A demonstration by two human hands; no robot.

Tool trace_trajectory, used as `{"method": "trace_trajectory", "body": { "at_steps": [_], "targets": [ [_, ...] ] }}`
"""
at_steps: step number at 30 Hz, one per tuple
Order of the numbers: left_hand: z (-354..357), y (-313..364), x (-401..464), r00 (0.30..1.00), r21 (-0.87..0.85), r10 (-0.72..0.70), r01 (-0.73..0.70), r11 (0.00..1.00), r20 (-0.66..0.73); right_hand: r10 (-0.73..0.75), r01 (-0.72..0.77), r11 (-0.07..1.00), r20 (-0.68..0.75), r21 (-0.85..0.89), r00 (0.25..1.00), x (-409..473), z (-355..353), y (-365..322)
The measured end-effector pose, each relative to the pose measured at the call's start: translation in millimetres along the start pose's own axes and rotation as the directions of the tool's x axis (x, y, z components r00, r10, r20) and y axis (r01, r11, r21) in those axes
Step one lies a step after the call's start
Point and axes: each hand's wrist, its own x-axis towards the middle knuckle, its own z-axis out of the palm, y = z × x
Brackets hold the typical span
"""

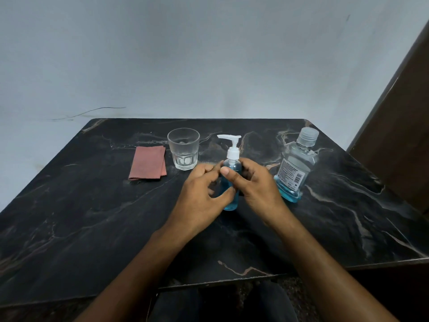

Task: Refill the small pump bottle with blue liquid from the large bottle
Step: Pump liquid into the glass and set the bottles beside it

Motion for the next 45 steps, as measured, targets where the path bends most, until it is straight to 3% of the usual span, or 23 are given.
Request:
{"method": "trace_trajectory", "body": {
  "at_steps": [4, 9, 13, 16, 20, 26, 34, 40, 45],
  "targets": [
    [-26, -19, 12, 0.981, 0.010, 0.022, -0.020, 1.000, -0.191, -0.033, 0.028, 0.998, -0.089, -0.048, 0.995, 3, -2, 4],
    [-44, -46, 43, 0.865, -0.072, -0.221, 0.212, 0.975, -0.450, -0.016, 0.011, 0.998, -0.084, -0.056, 0.996, 2, -2, 10],
    [-40, -61, 71, 0.851, -0.133, -0.391, 0.368, 0.920, -0.350, -0.012, 0.009, 0.999, -0.077, -0.046, 0.997, 4, -4, 9],
    [-29, -71, 85, 0.851, -0.183, -0.427, 0.388, 0.903, -0.305, -0.010, 0.006, 0.999, -0.076, -0.052, 0.997, 6, -5, 11],
    [-17, -82, 93, 0.835, -0.223, -0.414, 0.354, 0.908, -0.362, 0.003, -0.007, 0.998, -0.061, -0.057, 0.998, 5, -7, 15],
    [-10, -89, 99, 0.837, -0.151, -0.335, 0.299, 0.942, -0.433, 0.016, -0.018, 0.999, -0.071, -0.033, 0.997, 5, -12, 22],
    [-14, -84, 102, 0.819, -0.141, -0.355, 0.327, 0.934, -0.450, -0.005, 0.002, 0.995, -0.038, -0.101, 0.999, 4, -13, 21],
    [-22, -64, 71, 0.884, -0.098, -0.220, 0.196, 0.976, -0.413, -0.065, 0.056, 0.985, -0.049, -0.161, 0.997, 1, -11, 14],
    [-32, -42, 41, 0.956, -0.061, -0.078, 0.063, 0.996, -0.284, -0.122, 0.112, 0.978, -0.046, -0.178, 0.991, 1, -9, 10]
  ]
}}
